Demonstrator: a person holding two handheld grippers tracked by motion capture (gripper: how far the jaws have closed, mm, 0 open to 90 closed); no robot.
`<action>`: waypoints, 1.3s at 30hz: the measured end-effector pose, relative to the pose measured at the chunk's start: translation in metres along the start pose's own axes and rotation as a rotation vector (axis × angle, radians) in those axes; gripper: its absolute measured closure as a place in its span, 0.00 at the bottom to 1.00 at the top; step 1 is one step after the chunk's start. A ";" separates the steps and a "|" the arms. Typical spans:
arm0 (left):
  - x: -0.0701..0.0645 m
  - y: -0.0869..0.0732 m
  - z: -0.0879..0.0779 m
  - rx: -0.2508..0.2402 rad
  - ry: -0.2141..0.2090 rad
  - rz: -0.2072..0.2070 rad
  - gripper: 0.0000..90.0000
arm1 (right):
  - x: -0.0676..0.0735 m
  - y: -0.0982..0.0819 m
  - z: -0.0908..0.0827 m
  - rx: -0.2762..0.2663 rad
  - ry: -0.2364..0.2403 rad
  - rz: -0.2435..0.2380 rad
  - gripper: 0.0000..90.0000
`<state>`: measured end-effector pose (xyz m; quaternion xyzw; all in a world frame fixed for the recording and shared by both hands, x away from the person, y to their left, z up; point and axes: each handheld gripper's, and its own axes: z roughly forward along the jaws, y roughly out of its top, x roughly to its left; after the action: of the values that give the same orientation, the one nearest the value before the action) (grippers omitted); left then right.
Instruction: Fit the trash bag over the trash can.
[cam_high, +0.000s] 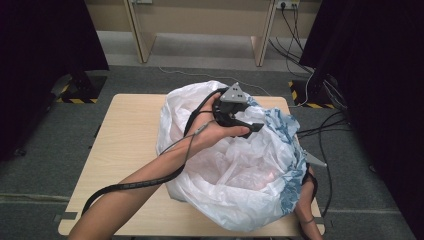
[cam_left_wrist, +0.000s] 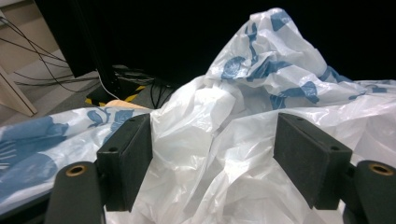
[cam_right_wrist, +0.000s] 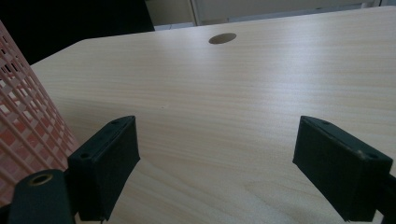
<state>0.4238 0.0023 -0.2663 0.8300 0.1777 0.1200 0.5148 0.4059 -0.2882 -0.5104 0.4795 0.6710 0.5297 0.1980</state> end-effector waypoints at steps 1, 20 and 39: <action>0.000 -0.001 0.001 0.000 0.000 -0.001 0.31 | 0.000 0.000 0.000 0.000 0.001 0.000 0.16; -0.004 -0.015 0.019 0.035 -0.013 -0.002 0.31 | 0.000 0.000 0.000 -0.003 0.000 -0.003 0.16; -0.006 -0.027 0.030 0.110 -0.049 -0.019 0.31 | 0.000 0.000 0.000 -0.003 -0.001 -0.003 0.16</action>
<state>0.4248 -0.0136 -0.3036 0.8581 0.1790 0.0848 0.4738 0.4059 -0.2884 -0.5106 0.4785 0.6708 0.5302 0.2000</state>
